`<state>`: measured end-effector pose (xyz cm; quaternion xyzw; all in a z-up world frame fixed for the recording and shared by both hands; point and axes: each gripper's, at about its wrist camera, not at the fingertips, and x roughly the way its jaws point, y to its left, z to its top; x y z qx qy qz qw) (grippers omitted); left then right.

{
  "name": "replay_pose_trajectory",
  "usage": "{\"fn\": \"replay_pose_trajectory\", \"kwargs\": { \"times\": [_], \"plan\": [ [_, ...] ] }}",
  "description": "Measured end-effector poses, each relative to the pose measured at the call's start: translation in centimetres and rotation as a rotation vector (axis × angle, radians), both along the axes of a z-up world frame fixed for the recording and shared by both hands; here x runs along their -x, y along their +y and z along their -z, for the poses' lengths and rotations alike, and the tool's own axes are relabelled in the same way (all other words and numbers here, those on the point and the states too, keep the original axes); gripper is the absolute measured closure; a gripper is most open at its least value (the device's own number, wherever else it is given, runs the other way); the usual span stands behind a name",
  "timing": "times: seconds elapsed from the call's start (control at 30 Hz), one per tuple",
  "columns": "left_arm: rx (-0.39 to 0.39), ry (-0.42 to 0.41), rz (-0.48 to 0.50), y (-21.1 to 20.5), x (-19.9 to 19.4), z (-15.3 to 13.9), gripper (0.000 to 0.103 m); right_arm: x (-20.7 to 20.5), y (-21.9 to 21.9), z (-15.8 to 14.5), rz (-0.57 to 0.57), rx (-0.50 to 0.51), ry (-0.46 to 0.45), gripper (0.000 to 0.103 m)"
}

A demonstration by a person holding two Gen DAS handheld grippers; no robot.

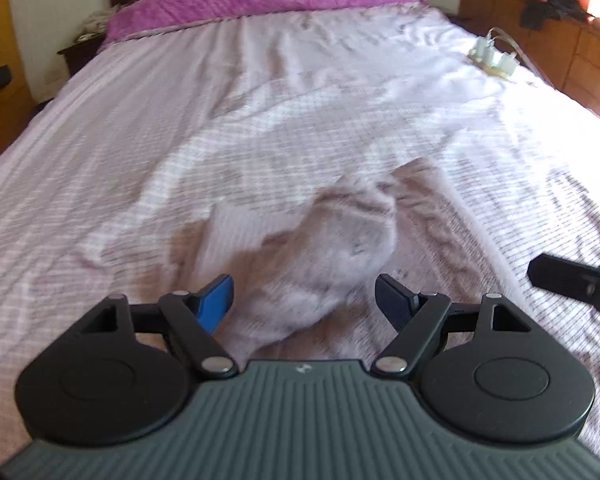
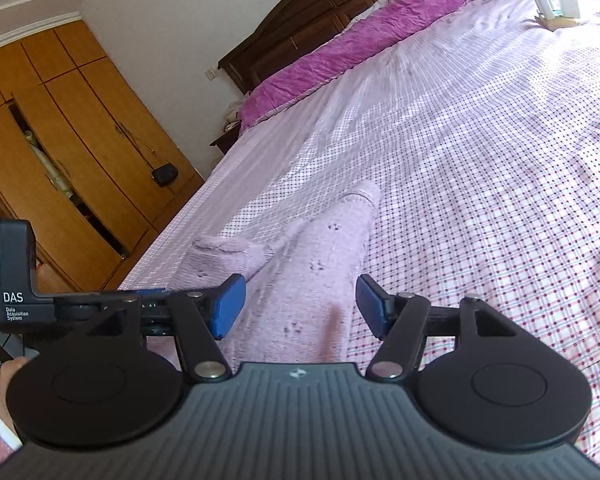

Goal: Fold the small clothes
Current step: 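Lower the left tool onto the folded cardigan edge and close it, then pull the held edge straight with the left tool, then open it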

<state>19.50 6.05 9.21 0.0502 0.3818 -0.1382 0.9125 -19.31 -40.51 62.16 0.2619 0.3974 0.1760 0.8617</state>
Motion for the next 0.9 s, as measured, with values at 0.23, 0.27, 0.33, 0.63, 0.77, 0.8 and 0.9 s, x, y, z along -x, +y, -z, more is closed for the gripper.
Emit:
{"fn": "replay_pose_trajectory", "kwargs": {
  "times": [0.23,0.27,0.33,0.63,0.77,0.8,0.9],
  "plan": [
    [0.114,-0.04,-0.055,0.9,-0.7,0.2,0.091,-0.4,-0.7,1.1,0.01,-0.02,0.013,0.034],
    [0.118,-0.048,-0.082,1.2,-1.0,0.1,0.091,-0.5,-0.6,1.2,0.009,-0.022,0.013,0.034],
    [0.118,-0.068,-0.157,2.3,-1.5,0.0,0.091,-0.5,-0.5,1.3,0.003,-0.021,0.011,0.034],
    [0.134,0.025,-0.297,6.1,-4.3,2.6,0.088,-1.0,0.6,2.5,-0.033,-0.014,0.03,0.034],
    [0.19,0.058,-0.28,7.2,-3.1,2.4,0.063,-1.3,0.9,2.7,-0.037,-0.011,0.029,0.034],
    [0.208,0.066,-0.276,7.4,-2.6,2.3,0.051,-1.3,0.9,2.7,-0.039,-0.011,0.027,0.034],
    [0.266,0.106,-0.25,7.9,-1.2,2.2,0.044,-1.4,1.0,2.7,-0.041,-0.009,0.025,0.034]
  ]
}}
